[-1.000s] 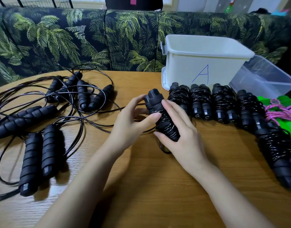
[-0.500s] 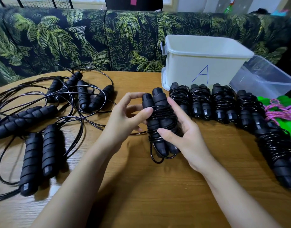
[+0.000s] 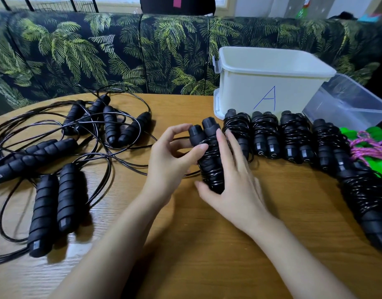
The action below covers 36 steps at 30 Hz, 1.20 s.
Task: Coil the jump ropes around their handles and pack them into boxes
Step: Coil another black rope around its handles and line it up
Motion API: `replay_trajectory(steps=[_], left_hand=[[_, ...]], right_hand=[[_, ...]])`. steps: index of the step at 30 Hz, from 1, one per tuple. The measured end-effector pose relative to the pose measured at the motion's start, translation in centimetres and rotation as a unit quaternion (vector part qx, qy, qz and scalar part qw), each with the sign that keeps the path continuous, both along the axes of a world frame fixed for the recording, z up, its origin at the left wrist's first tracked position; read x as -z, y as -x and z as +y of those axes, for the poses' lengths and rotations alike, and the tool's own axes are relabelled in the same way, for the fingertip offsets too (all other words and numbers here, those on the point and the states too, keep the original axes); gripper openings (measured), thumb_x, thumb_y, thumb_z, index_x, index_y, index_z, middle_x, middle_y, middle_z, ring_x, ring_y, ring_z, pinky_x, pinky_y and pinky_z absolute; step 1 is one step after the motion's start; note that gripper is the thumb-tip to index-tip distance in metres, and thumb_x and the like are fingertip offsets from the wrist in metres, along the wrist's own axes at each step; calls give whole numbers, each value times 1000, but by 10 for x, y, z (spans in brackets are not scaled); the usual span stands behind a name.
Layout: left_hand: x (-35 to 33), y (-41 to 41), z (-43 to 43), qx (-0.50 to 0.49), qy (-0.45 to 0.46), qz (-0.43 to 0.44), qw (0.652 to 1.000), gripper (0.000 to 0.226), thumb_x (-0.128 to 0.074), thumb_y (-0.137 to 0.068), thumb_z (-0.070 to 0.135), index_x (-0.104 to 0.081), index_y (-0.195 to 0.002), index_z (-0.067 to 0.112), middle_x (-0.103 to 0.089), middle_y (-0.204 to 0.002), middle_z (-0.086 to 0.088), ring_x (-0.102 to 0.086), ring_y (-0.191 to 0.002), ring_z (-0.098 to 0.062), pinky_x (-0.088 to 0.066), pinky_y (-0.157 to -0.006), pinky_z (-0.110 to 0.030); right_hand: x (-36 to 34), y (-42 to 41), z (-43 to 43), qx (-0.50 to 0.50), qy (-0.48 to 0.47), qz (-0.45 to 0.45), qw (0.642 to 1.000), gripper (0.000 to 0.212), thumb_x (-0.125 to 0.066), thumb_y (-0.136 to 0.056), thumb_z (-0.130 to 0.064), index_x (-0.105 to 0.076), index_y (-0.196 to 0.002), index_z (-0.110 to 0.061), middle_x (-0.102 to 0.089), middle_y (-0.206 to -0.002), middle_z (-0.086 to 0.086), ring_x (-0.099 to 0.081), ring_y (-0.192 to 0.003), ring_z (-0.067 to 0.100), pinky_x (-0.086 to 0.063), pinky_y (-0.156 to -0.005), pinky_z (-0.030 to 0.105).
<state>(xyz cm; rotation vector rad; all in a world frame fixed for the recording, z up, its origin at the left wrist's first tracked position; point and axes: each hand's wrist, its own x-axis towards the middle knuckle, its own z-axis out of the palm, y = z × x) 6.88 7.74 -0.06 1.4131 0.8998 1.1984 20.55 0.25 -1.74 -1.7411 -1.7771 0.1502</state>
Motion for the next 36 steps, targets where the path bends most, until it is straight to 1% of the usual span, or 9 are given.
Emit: replay_trajectory(steps=[6, 9, 12, 16, 20, 23, 26, 30, 36], left_hand=[[5, -5, -4, 25, 20, 34, 999, 52, -76, -84, 17, -56, -132, 21, -75, -103, 5, -70, -81, -10, -56, -60, -25], [8, -3, -4, -12, -119, 188, 975, 67, -75, -83, 42, -53, -142, 20, -66, -127, 8, -69, -101, -7, -60, -78, -39], [3, -1, -9, -48, -240, 278, 929, 62, -73, -82, 46, -60, -135, 17, -57, -141, 5, -68, -104, -10, -59, -81, -39], [-10, 2, -18, -59, -308, 216, 925, 47, -70, -85, 36, -68, -125, 11, -60, -136, -1, -71, -94, -17, -60, -76, -35], [-8, -2, -21, -62, -399, 334, 851, 62, -55, -87, 48, -62, -130, 3, -60, -135, -13, -59, -123, -27, -49, -102, -38], [1, -6, -14, -32, -409, 461, 787, 73, -45, -86, 55, -60, -130, -2, -62, -131, -20, -61, -121, -34, -48, -99, -50], [-1, -5, -12, 0, -363, 445, 819, 76, -48, -86, 56, -57, -133, -2, -61, -133, -17, -60, -122, -29, -46, -102, -45], [-8, 0, -11, 59, -294, 381, 875, 89, -32, -85, 70, -38, -150, 9, -43, -150, -1, -29, -137, -5, -26, -115, -29], [-5, -6, -2, 40, -198, 259, 944, 61, -48, -95, 50, -45, -147, 16, -60, -134, 11, -52, -124, 5, -41, -104, -19]], right_hand=[[7, -1, 5, 61, -46, -133, 988, 112, -80, -72, -34, -6, -156, -36, -14, -163, 1, -49, -127, 29, -56, -58, 35], [8, -5, 4, 85, -26, -148, 985, 106, -82, -67, -30, -22, -154, -29, -28, -158, 8, -54, -119, 33, -54, -53, 33], [4, -13, 4, 105, 3, -184, 977, 102, -81, -70, -29, -25, -155, -27, -29, -158, 9, -54, -117, 35, -53, -55, 34], [-2, -27, -2, 109, 42, -218, 969, 94, -66, -87, -34, -3, -158, -31, -6, -164, 6, -42, -129, 32, -51, -70, 32], [-6, -26, -5, 114, 42, -200, 972, 97, -71, -83, -32, -10, -158, -29, -13, -164, 7, -46, -125, 34, -53, -65, 35], [-6, -22, -7, 113, 18, -179, 977, 102, -80, -73, -33, -22, -157, -26, -28, -160, 9, -54, -118, 35, -55, -58, 37], [-7, -22, -7, 101, -2, -156, 983, 103, -77, -75, -35, -13, -156, -31, -21, -162, 2, -50, -123, 32, -55, -62, 38], [-10, -25, -5, 85, -49, -104, 990, 105, -79, -73, -30, -14, -155, -32, -23, -161, 1, -50, -125, 32, -57, -64, 43], [-9, -29, 1, 46, -72, -15, 996, 102, -79, -73, -28, -19, -154, -36, -20, -161, -8, -46, -133, 26, -57, -79, 44]])
